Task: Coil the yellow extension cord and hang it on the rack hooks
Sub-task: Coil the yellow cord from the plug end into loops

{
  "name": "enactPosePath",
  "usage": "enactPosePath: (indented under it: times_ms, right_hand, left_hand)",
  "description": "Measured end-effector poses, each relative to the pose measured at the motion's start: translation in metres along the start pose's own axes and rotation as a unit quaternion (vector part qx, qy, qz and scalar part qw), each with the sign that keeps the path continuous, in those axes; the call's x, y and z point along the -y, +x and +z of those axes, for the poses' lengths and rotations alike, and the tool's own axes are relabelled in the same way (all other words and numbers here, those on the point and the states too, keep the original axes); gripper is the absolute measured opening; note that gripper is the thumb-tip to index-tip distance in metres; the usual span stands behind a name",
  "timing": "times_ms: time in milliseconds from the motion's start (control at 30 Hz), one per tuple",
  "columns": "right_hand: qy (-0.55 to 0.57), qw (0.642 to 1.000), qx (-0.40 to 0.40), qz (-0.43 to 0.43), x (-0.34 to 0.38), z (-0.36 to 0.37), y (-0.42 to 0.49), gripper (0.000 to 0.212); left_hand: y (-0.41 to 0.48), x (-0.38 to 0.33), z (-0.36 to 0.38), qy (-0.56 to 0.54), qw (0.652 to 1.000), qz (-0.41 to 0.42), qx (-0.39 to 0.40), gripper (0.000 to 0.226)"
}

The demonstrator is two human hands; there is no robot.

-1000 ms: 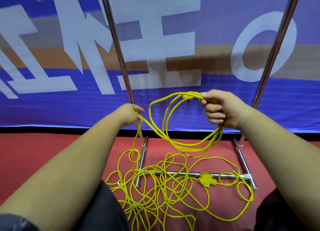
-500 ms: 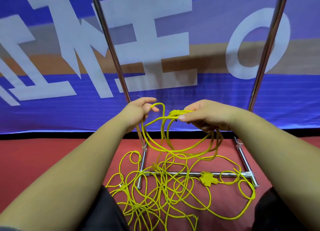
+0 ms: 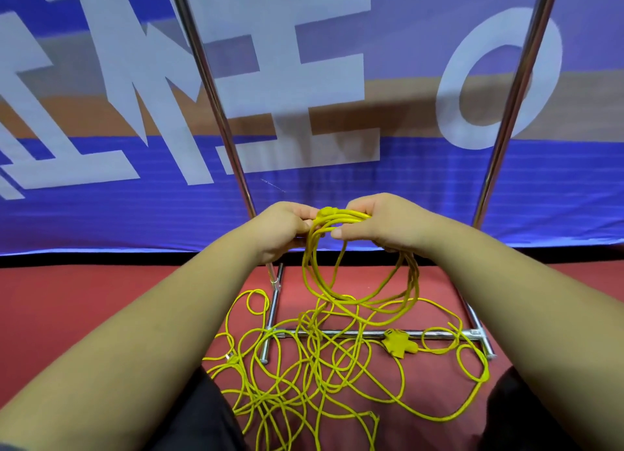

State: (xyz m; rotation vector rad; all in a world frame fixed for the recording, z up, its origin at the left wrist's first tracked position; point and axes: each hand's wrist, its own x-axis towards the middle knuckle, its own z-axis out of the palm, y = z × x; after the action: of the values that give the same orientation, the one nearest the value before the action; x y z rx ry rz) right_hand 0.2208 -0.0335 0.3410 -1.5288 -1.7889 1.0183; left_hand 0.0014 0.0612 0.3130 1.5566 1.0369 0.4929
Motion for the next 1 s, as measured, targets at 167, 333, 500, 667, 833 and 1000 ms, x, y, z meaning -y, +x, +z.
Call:
enactPosePath:
  times_ms: [167,333,500,667,833,1000]
  right_hand:
    - [-0.121,0.989,-0.085,-0.028,-0.006,0.005,0.012,0.041]
    - [-0.124,0.982,-0.142,-0.02,-0.013,0.017,0.023,0.049]
    - [-0.079,0.99,-0.119,0.018,-0.014,0.026,0.027,0.033]
    - [-0.101,0.988,-0.112,0.025,-0.012,0.022,0.03,0.015]
    - [-0.091,0.987,-0.127,0.043,-0.013,0.023,0.033,0.021]
    - [-0.088,0.988,-0.11,0.068,-0.015,0.023,0.035,0.029]
  left_hand:
    - [-0.004,0.0,-0.006,-0.058,0.998,-0.007,0.019,0.041]
    - [-0.005,-0.003,-0.008,-0.095,0.995,0.003,0.018,0.038]
    - [0.002,0.001,-0.004,-0.108,0.994,0.008,0.037,0.037]
    - [0.003,0.0,-0.006,-0.119,0.993,0.001,0.026,0.056]
    - [0.003,-0.001,-0.01,0.077,0.99,0.045,0.109,0.057]
    - [0.011,-0.004,0.011,0.292,0.951,0.103,-0.028,0.038]
